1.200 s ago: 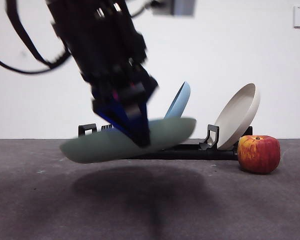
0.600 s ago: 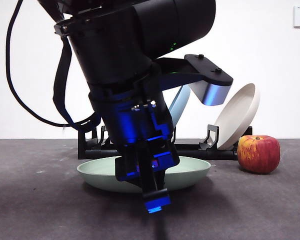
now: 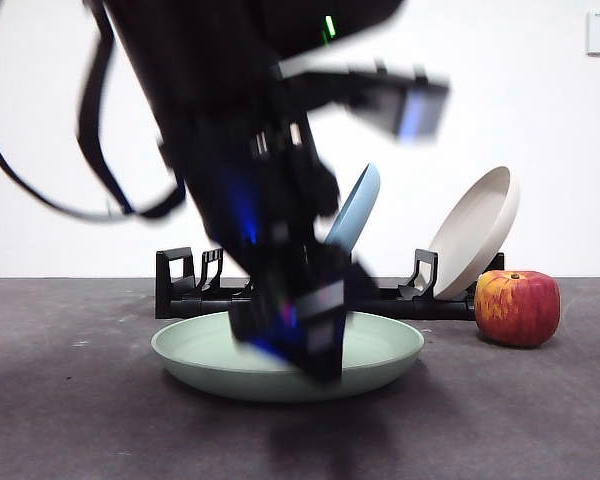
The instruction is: Take the green plate from the plate rack,put the plate on the table,take the apple from the table,put the apple in the plate
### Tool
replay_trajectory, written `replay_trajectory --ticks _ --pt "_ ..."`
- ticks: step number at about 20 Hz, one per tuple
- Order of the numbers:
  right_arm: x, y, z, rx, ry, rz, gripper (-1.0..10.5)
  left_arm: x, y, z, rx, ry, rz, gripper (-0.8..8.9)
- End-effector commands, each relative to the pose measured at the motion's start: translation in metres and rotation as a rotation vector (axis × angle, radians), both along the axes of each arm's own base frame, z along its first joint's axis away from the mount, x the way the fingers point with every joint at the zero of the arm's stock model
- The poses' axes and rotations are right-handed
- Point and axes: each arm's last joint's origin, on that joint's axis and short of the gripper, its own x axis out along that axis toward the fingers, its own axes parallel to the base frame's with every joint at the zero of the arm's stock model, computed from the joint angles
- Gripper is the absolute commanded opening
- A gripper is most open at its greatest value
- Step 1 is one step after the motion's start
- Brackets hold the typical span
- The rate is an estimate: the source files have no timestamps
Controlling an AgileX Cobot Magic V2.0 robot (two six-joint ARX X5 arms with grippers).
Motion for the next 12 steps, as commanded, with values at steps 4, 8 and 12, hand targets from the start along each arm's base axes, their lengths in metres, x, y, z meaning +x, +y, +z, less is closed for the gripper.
replay_trajectory --ticks 4,8,12 --pt "0.016 0.001 0.001 0.000 -0.027 -0.007 7.2 -0.010 0.017 0.079 -0.266 -0.026 0.125 2.89" --pt "0.050 0.002 0.000 -0.049 -0.099 -0.101 7.2 -0.023 0.043 0.128 -0.425 -0.038 0.180 2.88" --pt "0.094 0.009 -0.013 -0.089 -0.114 -0.146 7.2 -0.035 0.064 0.148 -0.501 -0.034 0.210 2.88"
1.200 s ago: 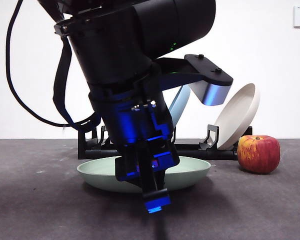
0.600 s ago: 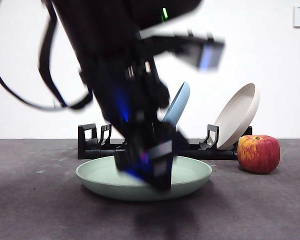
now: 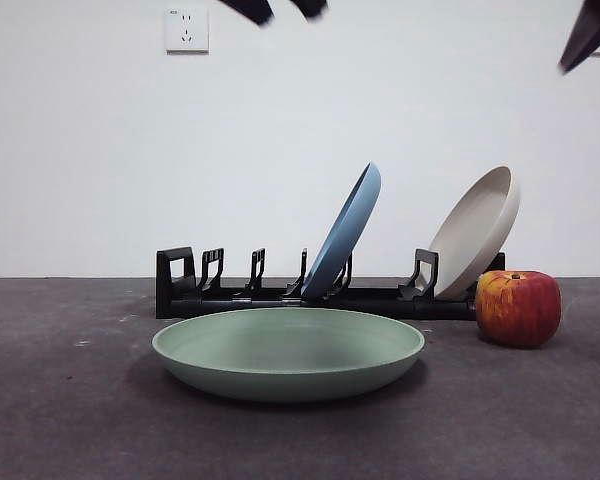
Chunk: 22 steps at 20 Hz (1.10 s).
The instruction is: Take the green plate from the plate rack,put the plate on the table,take the apple from the table,put the apple in the plate
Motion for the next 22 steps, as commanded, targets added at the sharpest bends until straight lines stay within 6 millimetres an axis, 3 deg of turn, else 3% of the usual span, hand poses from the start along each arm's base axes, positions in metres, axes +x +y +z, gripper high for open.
replay_trajectory --ticks 1,6,11,18,22 --pt "0.026 0.005 -0.013 -0.007 0.028 -0.024 7.2 -0.004 0.007 0.003 -0.028 0.032 0.028 2.88" --pt "0.074 0.023 -0.052 -0.095 0.080 -0.040 7.2 -0.007 0.013 0.002 -0.021 0.064 0.047 2.87" --pt "0.106 0.038 -0.086 -0.132 0.080 -0.036 7.3 -0.008 0.014 0.001 -0.012 0.088 0.060 2.87" --pt "0.128 0.043 -0.130 -0.172 0.157 -0.046 7.3 -0.008 0.014 0.000 -0.012 0.090 0.063 2.83" --pt "0.131 0.043 -0.143 -0.181 0.193 -0.044 7.2 -0.008 0.014 0.001 -0.015 0.087 0.064 2.83"
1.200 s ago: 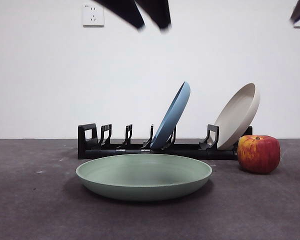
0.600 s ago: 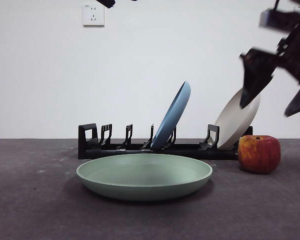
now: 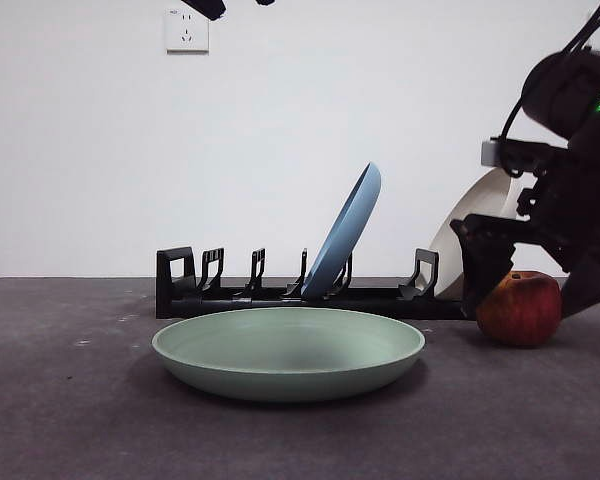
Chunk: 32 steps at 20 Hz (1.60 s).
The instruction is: Take the green plate from the plate rack,put the plate on the table,take the apple from the table,put the apple in the plate
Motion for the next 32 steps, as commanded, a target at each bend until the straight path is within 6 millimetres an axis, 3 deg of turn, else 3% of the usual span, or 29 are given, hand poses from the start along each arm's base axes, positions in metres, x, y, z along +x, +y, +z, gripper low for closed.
replay_trajectory --ticks 1,5,9,13,16,18,23,29,32 --pt "0.002 0.001 -0.004 -0.004 -0.001 -0.003 6.7 0.000 0.000 0.000 -0.010 0.001 0.006 2.83" --pt "0.003 0.001 -0.003 0.000 -0.009 -0.009 4.8 0.000 0.000 0.000 -0.009 0.000 0.009 2.83" --pt "0.001 0.001 -0.004 -0.002 0.013 -0.010 1.7 0.000 0.000 0.000 -0.009 0.000 0.008 2.83" --pt "0.000 0.000 -0.005 -0.001 0.023 -0.008 -0.2 0.000 0.000 0.000 -0.008 0.001 0.008 2.83" --pt "-0.003 0.001 0.001 0.005 0.024 0.000 -0.2 0.000 0.000 0.000 -0.005 0.002 0.008 2.83" --pt "-0.011 0.008 0.015 0.010 0.001 0.025 -0.2 0.000 0.000 0.000 -0.004 0.002 0.008 2.83" --pt "-0.039 0.046 0.052 0.061 -0.101 0.153 -0.2 0.000 0.000 0.000 -0.008 0.000 0.008 2.83" --pt "-0.059 0.114 0.043 0.131 -0.129 0.324 -0.2 0.000 0.000 0.000 -0.008 0.002 0.006 2.83" --pt "-0.063 0.137 0.027 0.124 -0.130 0.370 -0.2 0.000 0.000 0.000 -0.008 0.003 0.005 2.83"
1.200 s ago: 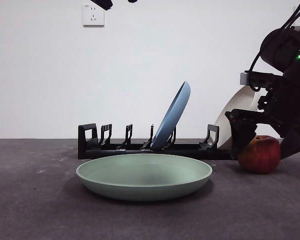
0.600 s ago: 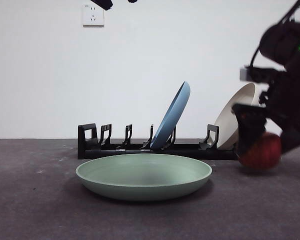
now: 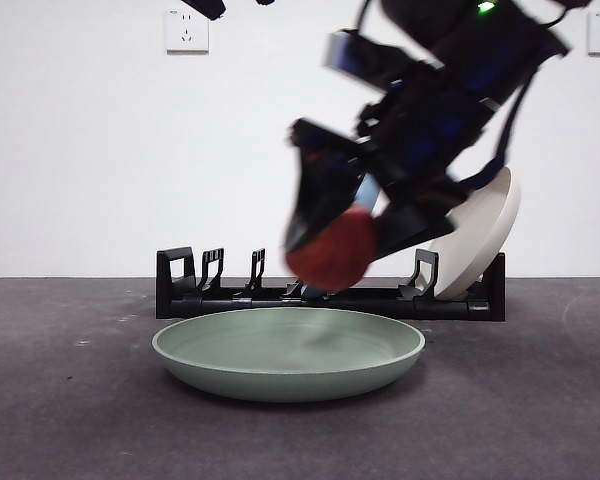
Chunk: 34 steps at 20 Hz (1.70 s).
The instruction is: Take the green plate from the plate rack,put the plate on the table,take the apple from the table,put the apple in the plate
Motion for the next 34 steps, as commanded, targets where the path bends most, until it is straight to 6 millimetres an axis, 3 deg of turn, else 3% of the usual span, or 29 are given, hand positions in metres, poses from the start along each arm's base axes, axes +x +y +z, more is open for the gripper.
replay_trajectory --ticks 1,5,13,14,15,17,18,21,27,31,34 --pt "0.001 0.010 -0.017 -0.030 0.021 -0.014 -0.2 0.000 0.000 0.000 -0.008 0.003 0.005 2.83" --pt "0.005 0.017 -0.037 -0.057 0.042 -0.014 -0.2 0.000 0.000 0.000 -0.008 0.003 0.005 2.83" --pt "0.005 0.017 -0.049 -0.098 0.089 -0.013 -0.1 0.000 0.000 0.000 -0.009 0.002 0.006 2.83" --pt "0.005 0.017 -0.049 -0.098 0.088 -0.012 0.5 0.000 0.000 0.000 -0.009 0.002 0.006 2.83" --pt "0.005 0.017 -0.049 -0.097 0.088 -0.013 1.9 0.000 0.000 0.000 -0.009 0.002 0.006 2.83" --pt "0.005 0.017 -0.049 -0.097 0.087 -0.013 5.7 0.000 0.000 0.000 -0.009 0.003 0.006 2.83" --pt "0.006 0.017 -0.049 -0.094 0.084 -0.013 6.5 0.000 0.000 0.000 -0.009 0.003 0.006 2.83" --pt "0.007 0.018 -0.047 -0.082 0.068 -0.015 6.6 0.000 0.000 0.000 -0.008 0.002 0.006 2.83" --pt "0.002 0.014 -0.024 -0.044 0.019 -0.019 6.6 0.000 0.000 0.000 -0.008 0.002 0.007 2.83" --pt "-0.016 -0.002 0.013 -0.036 0.010 -0.019 6.6 0.000 0.000 0.000 -0.008 0.001 0.009 2.83" --pt "-0.042 -0.024 0.045 -0.045 0.032 -0.011 6.6 0.000 0.000 0.000 -0.008 0.001 0.009 2.83"
